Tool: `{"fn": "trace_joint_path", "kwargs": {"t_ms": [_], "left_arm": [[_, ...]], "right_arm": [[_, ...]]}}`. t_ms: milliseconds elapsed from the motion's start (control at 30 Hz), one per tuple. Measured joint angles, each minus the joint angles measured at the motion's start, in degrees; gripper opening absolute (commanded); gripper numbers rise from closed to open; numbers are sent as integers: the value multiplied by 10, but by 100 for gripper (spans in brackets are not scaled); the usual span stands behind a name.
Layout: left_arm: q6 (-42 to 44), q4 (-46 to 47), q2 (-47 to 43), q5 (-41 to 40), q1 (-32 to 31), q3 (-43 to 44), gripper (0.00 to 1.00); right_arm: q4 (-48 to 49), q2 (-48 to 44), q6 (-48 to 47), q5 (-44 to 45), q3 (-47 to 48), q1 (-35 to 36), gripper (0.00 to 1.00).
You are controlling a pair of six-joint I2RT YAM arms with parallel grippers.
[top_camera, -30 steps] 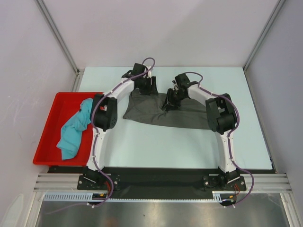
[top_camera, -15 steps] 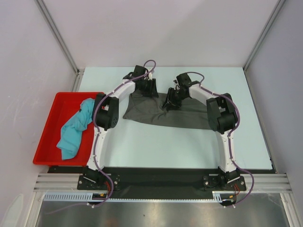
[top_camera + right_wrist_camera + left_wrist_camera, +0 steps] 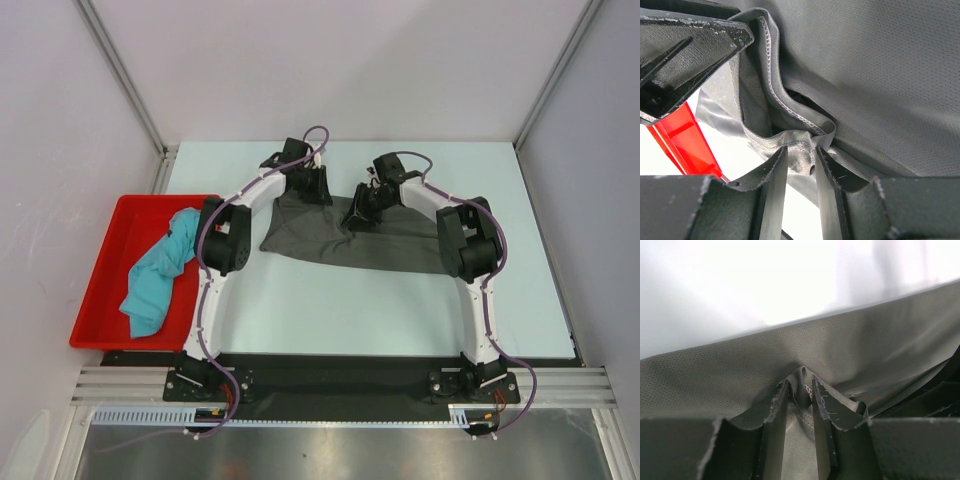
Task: Fold and stack the t-shirts
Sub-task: Fold the tshirt
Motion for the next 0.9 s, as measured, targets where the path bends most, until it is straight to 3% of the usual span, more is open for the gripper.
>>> {"fn": "trace_joint_path", "kwargs": {"t_ms": [733, 900], "left_arm": [[0, -1, 0, 0, 0, 0, 28], [0, -1, 0, -1, 0, 0, 27]], "right_arm": [[-13, 10, 1, 17, -3, 0, 36], [-13, 13, 1, 18, -1, 0, 31]]}}
